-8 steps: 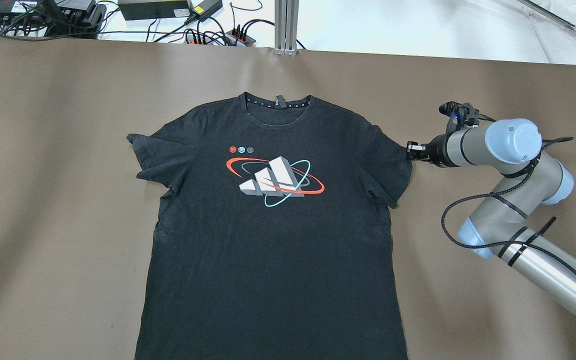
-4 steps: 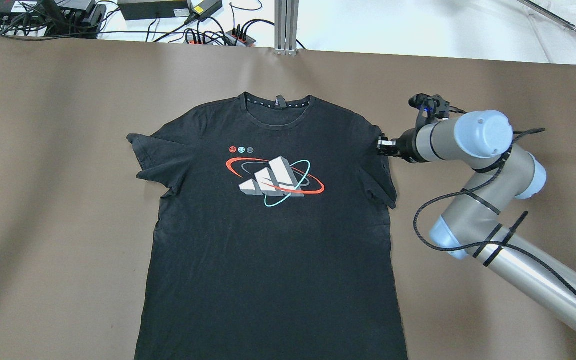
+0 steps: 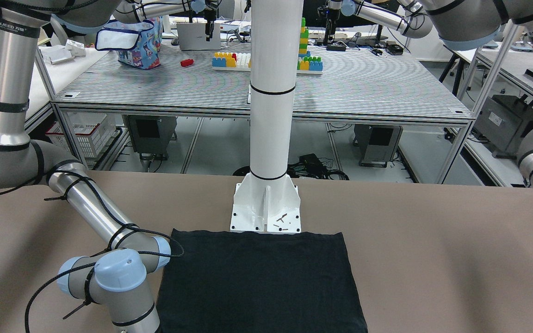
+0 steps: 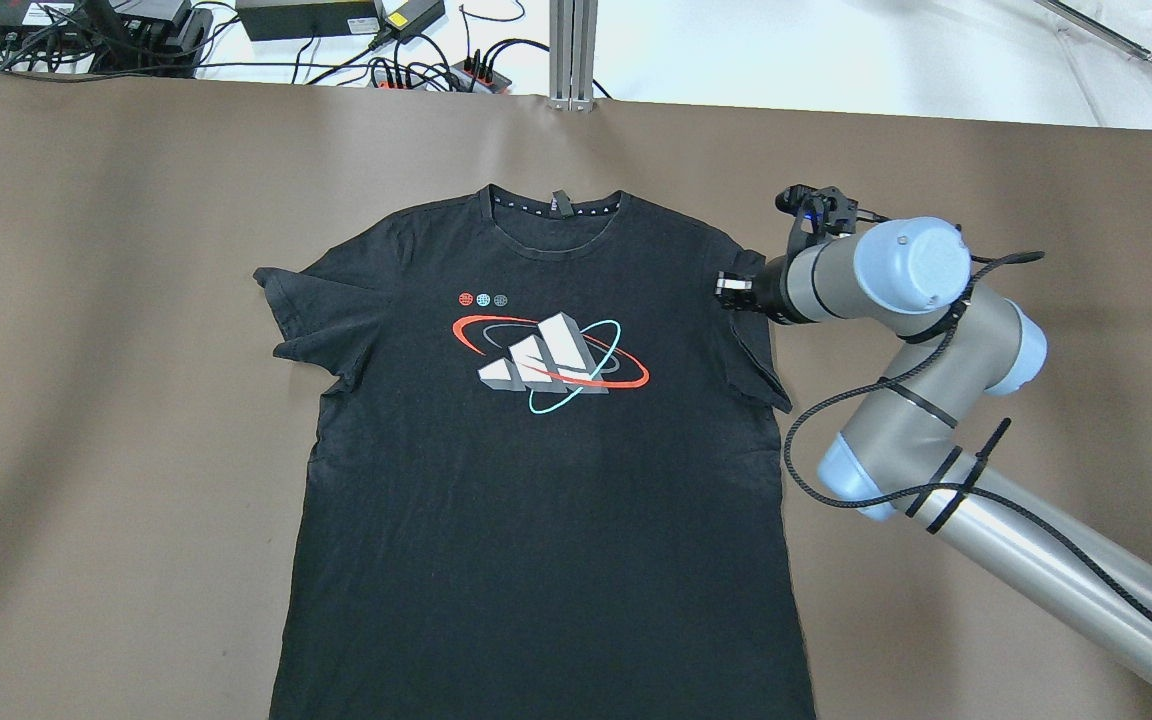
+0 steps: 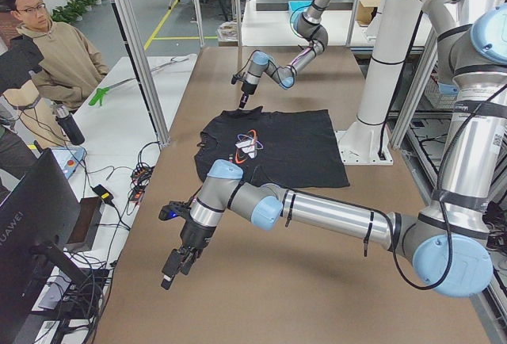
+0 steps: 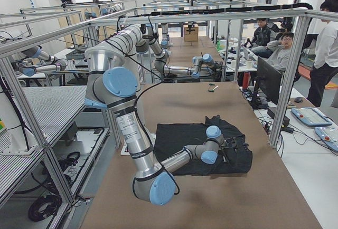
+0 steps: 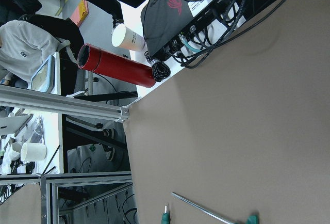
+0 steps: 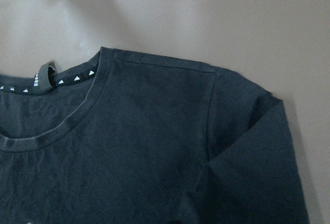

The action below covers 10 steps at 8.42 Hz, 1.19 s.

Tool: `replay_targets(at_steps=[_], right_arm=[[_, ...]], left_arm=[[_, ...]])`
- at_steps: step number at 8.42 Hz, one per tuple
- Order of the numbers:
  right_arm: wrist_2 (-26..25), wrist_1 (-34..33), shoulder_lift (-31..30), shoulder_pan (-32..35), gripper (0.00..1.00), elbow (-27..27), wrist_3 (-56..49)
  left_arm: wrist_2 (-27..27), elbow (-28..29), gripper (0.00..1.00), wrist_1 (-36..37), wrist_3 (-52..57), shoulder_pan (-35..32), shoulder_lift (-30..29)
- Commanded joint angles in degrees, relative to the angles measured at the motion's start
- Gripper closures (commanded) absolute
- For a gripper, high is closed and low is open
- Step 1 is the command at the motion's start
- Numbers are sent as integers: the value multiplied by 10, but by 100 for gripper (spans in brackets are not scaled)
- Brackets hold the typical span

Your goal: Fold clothes

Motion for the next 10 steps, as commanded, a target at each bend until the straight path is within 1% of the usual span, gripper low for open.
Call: replay_targets(at_steps=[1,2,3,4,5,6,7,8,10], right_arm=[[-25,-3,26,-6,93,-32,-2],[-26,-3,26,-7,10,-32,0],[-25,-1,21,-14,5,-28,-2],[-24,1,20,-14,5,-26,-4],[-24,1,8,-14,5,-11,-5],[-21,2,-15,-14,5,11,-7],[-19,2,-45,-14,5,41,-8],[-19,3,-55,-15,5,52,-2],[-24,15,-53,-38,5,51,19]], left_arm=[[-1,-1,0,0,-6,1,0],[-1,0,0,0,-13,2,0],[-3,1,0,0,-14,3,-1],[-7,-1,0,-1,-14,3,-4],[-36,1,0,0,-30,12,-9],[-88,1,0,0,-68,14,-23],[-156,8,0,0,-114,16,-44],[-198,8,0,-1,-142,16,-51],[-199,12,0,0,-138,16,-54]])
